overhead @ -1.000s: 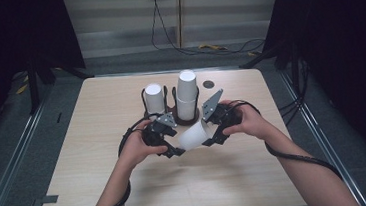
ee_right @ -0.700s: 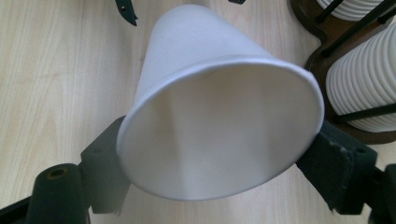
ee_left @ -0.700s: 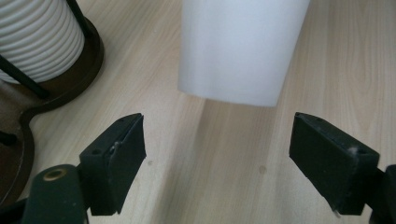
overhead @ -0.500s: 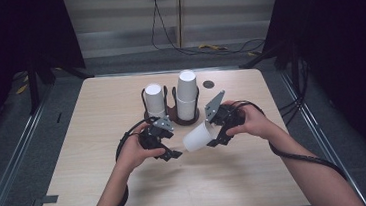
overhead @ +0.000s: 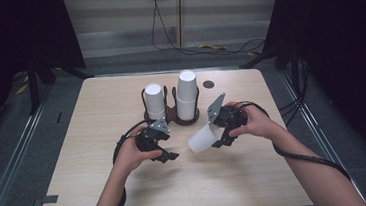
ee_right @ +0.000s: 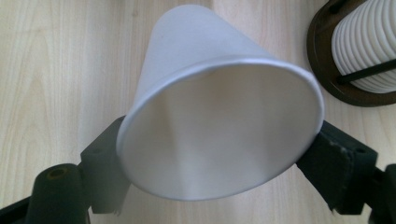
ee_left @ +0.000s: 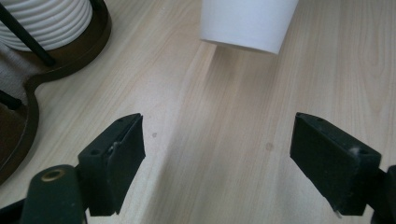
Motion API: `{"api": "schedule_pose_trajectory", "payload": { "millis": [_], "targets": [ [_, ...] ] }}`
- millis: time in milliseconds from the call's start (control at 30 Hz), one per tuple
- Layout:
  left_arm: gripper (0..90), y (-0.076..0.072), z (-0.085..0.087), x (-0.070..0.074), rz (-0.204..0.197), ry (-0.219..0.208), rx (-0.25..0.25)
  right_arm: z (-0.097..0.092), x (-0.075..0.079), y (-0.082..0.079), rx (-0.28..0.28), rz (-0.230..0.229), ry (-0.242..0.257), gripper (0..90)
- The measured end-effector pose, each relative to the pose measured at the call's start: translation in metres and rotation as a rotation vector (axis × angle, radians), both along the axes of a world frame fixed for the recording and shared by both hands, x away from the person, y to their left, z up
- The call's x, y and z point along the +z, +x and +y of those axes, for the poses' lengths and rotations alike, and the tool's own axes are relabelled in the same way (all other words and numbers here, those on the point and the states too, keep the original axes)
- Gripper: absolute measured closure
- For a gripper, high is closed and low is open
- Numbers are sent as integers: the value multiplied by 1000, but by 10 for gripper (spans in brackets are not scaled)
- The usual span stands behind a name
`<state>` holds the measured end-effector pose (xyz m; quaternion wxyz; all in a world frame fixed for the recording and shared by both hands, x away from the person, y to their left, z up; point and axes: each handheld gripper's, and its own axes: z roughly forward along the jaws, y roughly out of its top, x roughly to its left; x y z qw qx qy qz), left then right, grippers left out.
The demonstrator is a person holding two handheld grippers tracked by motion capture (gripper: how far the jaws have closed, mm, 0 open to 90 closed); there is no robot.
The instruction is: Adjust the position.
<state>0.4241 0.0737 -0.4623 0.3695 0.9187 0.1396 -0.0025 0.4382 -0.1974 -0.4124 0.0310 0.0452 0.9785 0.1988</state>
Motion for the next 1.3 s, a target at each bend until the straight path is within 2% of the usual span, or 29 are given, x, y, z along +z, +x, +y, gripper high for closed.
{"api": "schedule_pose_trajectory", "payload": {
  "millis": [100, 367, 633, 833, 1200, 1300],
  "targets": [
    [178, 1, 1, -2, -4, 4, -2, 1, 1, 0, 4, -7, -31, 180],
    [178, 0, 4, -5, 10, -3, 8, 3, 1, 0, 12, -5, -71, 180],
    [178, 0, 7, -5, 2, -4, 10, 3, 0, 1, 33, -19, -119, 179],
    [177, -1, 7, -6, 5, -8, 20, 1, 1, -1, 32, -20, -144, 178],
    [177, 0, 7, -7, 4, -5, -1, -3, 1, -2, 39, -20, -178, 176],
    [177, -1, 7, -9, 8, -14, 15, -1, 0, -2, 37, -19, -192, 176]
  ]
}}
